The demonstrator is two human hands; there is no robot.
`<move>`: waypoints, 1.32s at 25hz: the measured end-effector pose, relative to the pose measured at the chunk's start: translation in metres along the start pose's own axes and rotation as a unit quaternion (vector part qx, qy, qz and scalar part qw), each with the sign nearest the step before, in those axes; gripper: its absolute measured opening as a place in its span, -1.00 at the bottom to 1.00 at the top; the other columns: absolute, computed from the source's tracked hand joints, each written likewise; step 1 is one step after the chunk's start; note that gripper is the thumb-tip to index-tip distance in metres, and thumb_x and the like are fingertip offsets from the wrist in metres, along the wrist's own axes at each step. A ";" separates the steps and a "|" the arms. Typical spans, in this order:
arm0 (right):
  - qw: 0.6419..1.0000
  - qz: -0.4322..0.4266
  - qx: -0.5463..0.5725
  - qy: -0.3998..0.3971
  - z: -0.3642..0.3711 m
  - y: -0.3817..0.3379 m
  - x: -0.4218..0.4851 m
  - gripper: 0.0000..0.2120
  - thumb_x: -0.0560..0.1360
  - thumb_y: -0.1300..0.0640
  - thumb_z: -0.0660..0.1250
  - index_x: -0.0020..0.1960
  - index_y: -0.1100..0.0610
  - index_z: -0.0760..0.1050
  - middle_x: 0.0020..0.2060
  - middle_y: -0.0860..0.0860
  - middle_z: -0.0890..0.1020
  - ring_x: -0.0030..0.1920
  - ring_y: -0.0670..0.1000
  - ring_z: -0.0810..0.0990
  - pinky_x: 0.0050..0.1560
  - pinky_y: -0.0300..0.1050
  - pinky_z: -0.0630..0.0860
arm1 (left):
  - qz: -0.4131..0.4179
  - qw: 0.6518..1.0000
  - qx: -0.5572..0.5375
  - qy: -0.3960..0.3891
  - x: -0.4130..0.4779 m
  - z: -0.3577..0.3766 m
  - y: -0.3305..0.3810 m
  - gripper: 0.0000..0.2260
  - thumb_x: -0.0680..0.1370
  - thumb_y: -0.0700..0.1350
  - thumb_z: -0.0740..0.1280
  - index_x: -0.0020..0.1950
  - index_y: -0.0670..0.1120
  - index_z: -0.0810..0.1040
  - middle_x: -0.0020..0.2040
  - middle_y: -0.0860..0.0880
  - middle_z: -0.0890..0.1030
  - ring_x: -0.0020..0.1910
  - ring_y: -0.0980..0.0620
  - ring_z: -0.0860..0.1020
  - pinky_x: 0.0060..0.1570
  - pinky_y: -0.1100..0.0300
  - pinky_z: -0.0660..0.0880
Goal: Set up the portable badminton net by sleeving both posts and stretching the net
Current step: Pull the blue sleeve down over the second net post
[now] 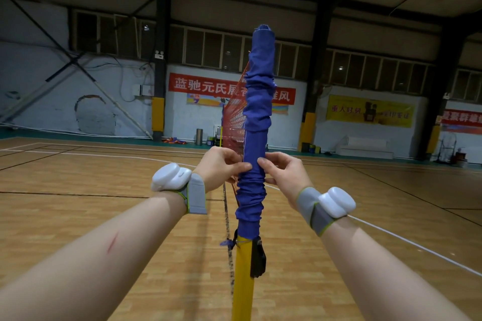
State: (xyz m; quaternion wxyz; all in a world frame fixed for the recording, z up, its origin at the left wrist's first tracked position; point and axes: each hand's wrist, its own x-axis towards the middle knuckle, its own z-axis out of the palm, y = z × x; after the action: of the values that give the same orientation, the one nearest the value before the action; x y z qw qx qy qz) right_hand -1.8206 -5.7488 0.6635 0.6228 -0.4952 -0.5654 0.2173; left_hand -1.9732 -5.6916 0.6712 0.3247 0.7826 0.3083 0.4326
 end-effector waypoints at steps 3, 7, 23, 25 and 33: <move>1.000 0.007 -0.030 -0.006 -0.001 0.009 -0.006 -0.82 0.45 0.17 0.38 0.04 0.20 0.55 -0.12 0.02 0.62 -0.11 -0.04 0.57 -0.12 -0.21 0.53 | -0.014 1.000 0.014 -0.016 -0.004 0.001 -0.010 -0.80 0.45 -0.13 0.42 -0.02 -0.23 0.59 -0.09 -0.17 0.64 -0.21 0.04 0.61 -0.36 0.32 0.57; 0.997 0.022 -0.076 -0.022 -0.005 0.024 -0.015 -0.77 0.42 0.18 0.42 0.00 0.31 0.56 -0.13 0.12 0.62 -0.12 -0.01 0.55 -0.08 -0.27 0.49 | -0.042 0.998 0.025 -0.050 -0.010 0.007 -0.024 -0.78 0.43 -0.13 0.44 -0.02 -0.24 0.57 -0.06 -0.19 0.60 -0.16 -0.05 0.60 -0.42 0.26 0.57; 0.999 -0.023 -0.019 0.022 -0.011 -0.043 0.016 -0.86 0.54 0.09 0.25 0.04 0.13 0.49 -0.20 -0.08 0.59 -0.21 -0.16 0.57 -0.20 -0.31 0.55 | 0.065 0.995 -0.003 0.073 0.021 -0.020 0.036 -0.70 0.45 -0.10 0.41 0.15 -0.17 0.55 -0.01 -0.06 0.62 -0.05 0.06 0.60 -0.04 0.24 0.54; 1.000 -0.018 -0.012 0.004 -0.006 -0.045 0.019 -0.85 0.53 0.11 0.28 0.06 0.13 0.50 -0.17 -0.06 0.59 -0.18 -0.14 0.57 -0.17 -0.29 0.55 | 0.050 0.996 -0.007 0.071 0.023 -0.016 0.037 -0.70 0.45 -0.12 0.42 0.14 -0.20 0.55 0.01 -0.12 0.62 -0.01 -0.01 0.60 0.01 0.13 0.56; 0.999 0.035 -0.033 -0.022 -0.010 -0.020 0.011 -0.78 0.47 0.15 0.36 0.05 0.26 0.55 -0.19 0.02 0.62 -0.24 -0.12 0.57 -0.22 -0.29 0.50 | 0.007 1.000 0.008 0.029 0.012 -0.009 0.014 -0.74 0.43 -0.14 0.44 0.06 -0.23 0.57 -0.12 -0.12 0.63 -0.15 0.00 0.59 -0.15 0.19 0.57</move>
State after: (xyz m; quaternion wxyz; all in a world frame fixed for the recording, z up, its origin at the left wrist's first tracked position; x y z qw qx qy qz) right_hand -1.8148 -5.7518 0.6871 0.5853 -0.5303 -0.5680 0.2315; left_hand -1.9731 -5.6886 0.6912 0.3059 0.7748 0.3152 0.4547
